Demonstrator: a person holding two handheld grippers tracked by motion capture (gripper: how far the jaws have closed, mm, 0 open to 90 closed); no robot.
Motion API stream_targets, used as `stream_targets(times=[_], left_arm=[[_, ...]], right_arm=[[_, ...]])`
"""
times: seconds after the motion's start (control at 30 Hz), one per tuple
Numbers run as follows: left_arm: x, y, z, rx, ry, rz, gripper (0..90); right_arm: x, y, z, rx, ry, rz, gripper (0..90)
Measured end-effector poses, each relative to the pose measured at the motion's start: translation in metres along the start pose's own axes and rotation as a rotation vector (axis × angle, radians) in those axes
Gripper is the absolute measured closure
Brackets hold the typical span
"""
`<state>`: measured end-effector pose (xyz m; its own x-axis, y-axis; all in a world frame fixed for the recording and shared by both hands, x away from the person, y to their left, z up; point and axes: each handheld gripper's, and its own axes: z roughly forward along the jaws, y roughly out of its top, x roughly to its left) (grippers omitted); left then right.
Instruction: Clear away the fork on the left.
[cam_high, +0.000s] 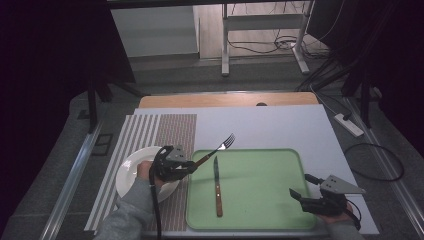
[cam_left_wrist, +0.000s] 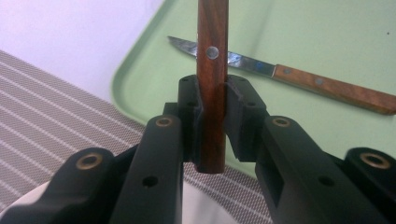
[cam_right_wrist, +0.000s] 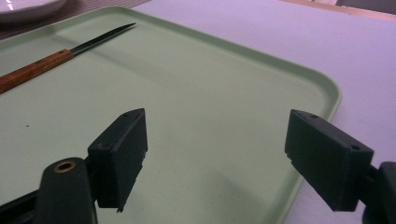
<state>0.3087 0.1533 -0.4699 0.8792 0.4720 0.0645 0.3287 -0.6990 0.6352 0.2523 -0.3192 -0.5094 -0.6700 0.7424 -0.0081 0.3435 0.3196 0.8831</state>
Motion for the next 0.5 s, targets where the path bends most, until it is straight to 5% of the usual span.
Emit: stream_targets(times=[0.5], left_arm=[[-0.019, 0.027, 0.023, 0.009, -0.038, 0.037, 75.9]], right_arm=[[0.000, 0.000, 0.000, 0.002, -0.003, -0.006, 21.7]])
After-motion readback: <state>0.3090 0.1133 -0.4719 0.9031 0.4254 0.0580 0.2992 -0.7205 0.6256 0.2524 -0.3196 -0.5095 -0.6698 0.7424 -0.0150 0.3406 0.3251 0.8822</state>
